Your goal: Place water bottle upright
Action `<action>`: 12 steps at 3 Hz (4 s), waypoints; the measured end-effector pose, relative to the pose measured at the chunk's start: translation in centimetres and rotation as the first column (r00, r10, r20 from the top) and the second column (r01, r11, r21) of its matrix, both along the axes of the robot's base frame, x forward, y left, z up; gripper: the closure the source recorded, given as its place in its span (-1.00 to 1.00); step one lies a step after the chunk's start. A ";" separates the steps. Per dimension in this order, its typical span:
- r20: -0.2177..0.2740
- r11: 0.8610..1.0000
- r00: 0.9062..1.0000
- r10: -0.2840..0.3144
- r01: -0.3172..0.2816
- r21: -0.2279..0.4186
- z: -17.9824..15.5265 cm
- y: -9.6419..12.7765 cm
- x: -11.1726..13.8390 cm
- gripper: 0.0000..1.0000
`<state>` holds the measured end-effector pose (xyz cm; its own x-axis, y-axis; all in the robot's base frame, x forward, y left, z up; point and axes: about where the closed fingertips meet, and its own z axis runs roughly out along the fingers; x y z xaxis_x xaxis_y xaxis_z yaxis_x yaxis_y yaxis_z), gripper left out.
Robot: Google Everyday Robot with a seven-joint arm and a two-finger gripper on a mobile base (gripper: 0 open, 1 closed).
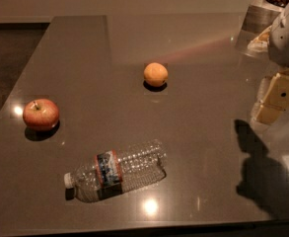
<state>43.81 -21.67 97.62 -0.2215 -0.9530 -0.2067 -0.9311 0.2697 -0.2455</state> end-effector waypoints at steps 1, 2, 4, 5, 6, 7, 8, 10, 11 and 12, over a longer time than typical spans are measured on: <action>0.000 1.000 1.000 0.000 0.000 0.000 0.0 0.0 0.0 -1.00; 0.001 1.000 1.000 0.019 -0.019 0.020 -0.1 1.7 0.0 -1.00; 0.022 0.975 0.975 0.223 -0.223 -0.015 -0.4 10.7 -3.1 -1.00; 0.001 0.951 0.952 0.307 -0.306 -0.047 -1.9 14.2 -4.5 -1.00; -0.050 0.922 0.925 0.378 -0.380 -0.069 -4.4 17.4 -4.8 -1.00; -0.093 0.900 0.902 0.421 -0.428 -0.076 -6.5 20.0 -4.7 -1.00; -0.133 0.877 0.877 0.462 -0.474 -0.077 -8.3 22.8 -4.9 -1.00; -0.198 0.836 0.832 0.518 -0.542 -0.090 -11.2 25.8 -6.1 -1.00; -0.217 0.827 0.821 0.528 -0.555 -0.087 -12.2 26.5 -6.2 -1.00; -0.239 0.817 0.808 0.538 -0.570 -0.086 -12.9 27.2 -6.7 -1.00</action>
Offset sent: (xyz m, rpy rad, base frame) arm -0.0005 0.0377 -0.0069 0.0444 0.0229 0.0439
